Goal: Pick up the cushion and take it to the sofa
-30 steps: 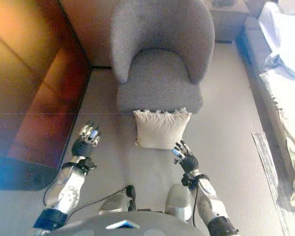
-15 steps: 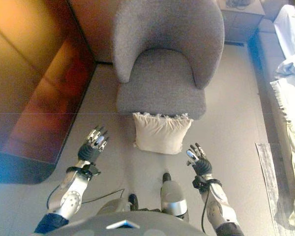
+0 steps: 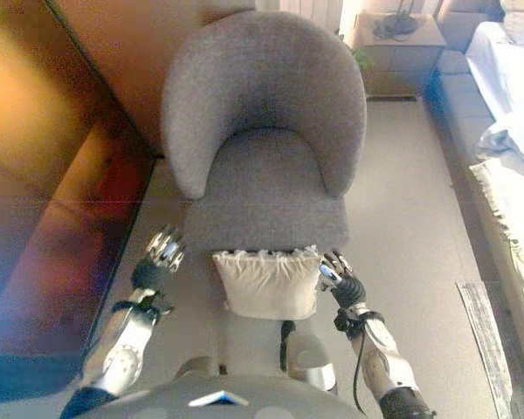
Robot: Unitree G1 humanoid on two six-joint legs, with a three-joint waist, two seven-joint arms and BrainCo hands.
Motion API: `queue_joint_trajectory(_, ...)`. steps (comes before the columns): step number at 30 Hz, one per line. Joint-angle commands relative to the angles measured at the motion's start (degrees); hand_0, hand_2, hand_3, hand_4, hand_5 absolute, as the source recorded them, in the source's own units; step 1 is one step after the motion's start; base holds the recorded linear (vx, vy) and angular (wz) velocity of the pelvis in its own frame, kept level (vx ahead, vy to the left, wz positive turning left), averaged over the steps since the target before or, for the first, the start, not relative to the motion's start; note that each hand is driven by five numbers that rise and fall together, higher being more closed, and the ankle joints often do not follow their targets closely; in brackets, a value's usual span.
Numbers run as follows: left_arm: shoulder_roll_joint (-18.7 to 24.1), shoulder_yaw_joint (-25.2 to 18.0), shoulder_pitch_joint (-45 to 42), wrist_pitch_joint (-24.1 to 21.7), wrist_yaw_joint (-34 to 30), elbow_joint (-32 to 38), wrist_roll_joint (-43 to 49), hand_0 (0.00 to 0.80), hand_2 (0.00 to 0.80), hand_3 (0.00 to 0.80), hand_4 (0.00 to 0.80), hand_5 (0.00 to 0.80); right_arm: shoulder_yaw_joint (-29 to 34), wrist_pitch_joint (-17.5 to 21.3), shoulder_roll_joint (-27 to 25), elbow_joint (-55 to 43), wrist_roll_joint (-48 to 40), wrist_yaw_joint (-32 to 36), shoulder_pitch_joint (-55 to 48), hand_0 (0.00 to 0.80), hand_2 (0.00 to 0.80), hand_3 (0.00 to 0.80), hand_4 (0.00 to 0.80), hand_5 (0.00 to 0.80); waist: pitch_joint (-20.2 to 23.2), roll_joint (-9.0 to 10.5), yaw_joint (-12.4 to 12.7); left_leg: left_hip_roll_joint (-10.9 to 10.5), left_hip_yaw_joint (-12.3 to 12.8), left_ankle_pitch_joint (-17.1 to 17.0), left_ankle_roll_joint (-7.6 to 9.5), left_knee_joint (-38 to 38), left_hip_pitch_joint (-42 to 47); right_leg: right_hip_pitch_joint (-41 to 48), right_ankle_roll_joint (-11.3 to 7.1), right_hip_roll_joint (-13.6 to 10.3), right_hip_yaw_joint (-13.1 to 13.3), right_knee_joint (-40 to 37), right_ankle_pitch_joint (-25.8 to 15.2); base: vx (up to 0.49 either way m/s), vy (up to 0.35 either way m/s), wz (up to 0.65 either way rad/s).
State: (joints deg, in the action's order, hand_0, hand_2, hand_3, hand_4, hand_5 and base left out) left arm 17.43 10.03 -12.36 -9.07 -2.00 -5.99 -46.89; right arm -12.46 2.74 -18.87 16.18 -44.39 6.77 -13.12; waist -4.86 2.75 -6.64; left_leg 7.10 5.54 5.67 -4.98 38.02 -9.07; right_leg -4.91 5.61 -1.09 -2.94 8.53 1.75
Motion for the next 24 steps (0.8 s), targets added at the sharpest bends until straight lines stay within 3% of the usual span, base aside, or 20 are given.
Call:
queue_joint_trajectory(1, 2.8, -2.4, -0.1, -2.6, 1.2, 4.3, -1.4, 0.000, 0.000, 0.000, 0.000, 0.000, 1.1, 1.7, -0.5, -4.2, 1.5, 0.7, 0.3, 0.000, 0.000, 0.000, 0.000, 0.000, -1.5, 0.82, 1.2, 1.2, -0.2, -10.4, 1.68, -14.1, -0.8, 2.5, -6.89, 0.3, 4.3, -4.0, -1.3, 0.276, 0.145, -0.25)
queue_joint_trajectory(3, 2.6, -3.0, -0.5, -2.1, 1.0, 4.6, -1.8, 0.000, 0.000, 0.000, 0.000, 0.000, 1.7, 1.5, -0.8, -5.4, 1.4, 0.6, -1.0, 0.000, 0.000, 0.000, 0.000, 0.000, -1.8, -0.02, 2.3, 0.8, -1.9, -12.1, 0.20, -24.6, -0.7, 4.6, -7.74, 0.8, 4.7, -4.1, 0.5, 0.317, 0.143, -0.18)
queue_joint_trajectory(7, 1.8, -3.2, -2.5, -2.5, 1.2, 5.5, -0.9, 0.000, 0.000, 0.000, 0.000, 0.000, 2.4, 1.1, -0.7, -6.6, 1.0, 1.3, -2.5, 0.000, 0.000, 0.000, 0.000, 0.000, -2.0, -1.27, 4.4, 0.8, -4.8, -14.3, -1.29, -34.7, -2.2, 8.6, -8.33, 1.3, 6.3, -3.6, 4.0, 0.374, 0.089, -0.17)
queue_joint_trajectory(10, 1.6, -4.5, -2.6, -1.7, 0.6, 5.5, -2.4, 0.000, 0.000, 0.000, 0.000, 0.000, 3.1, 0.7, -0.4, -7.1, 1.7, 1.6, -3.7, 0.000, 0.000, 0.000, 0.000, 0.000, -1.8, -1.52, 4.7, 0.3, -3.7, -12.6, -0.83, -34.4, -2.5, 10.4, -8.77, 0.2, 6.5, -2.9, 5.8, 0.312, 0.079, -0.56)
queue_joint_trajectory(13, 2.3, -5.2, -2.2, -1.6, 0.5, 4.9, -2.9, 0.000, 0.000, 0.000, 0.000, 0.000, 3.3, 0.6, -0.2, -7.1, 1.1, 1.4, -3.7, 0.000, 0.000, 0.000, 0.000, 0.000, -1.4, -1.92, 4.1, 0.5, -1.7, -9.9, -0.23, -32.7, -1.2, 9.3, -9.48, -1.5, 4.4, 0.1, 7.0, 0.247, 0.104, -0.42)
queue_joint_trajectory(24, 4.2, -5.1, -4.4, -2.6, -0.8, 4.8, -2.0, 0.000, 0.000, 0.000, 0.000, 0.000, 1.7, 0.9, 0.6, -9.1, -0.7, 0.0, -4.6, 0.000, 0.000, 0.000, 0.000, 0.000, -1.1, -1.79, 5.4, -1.7, -3.1, -7.2, 0.63, -31.6, 0.4, 8.2, -10.73, -3.9, 2.0, 2.2, 7.9, 0.138, 0.030, -0.11)
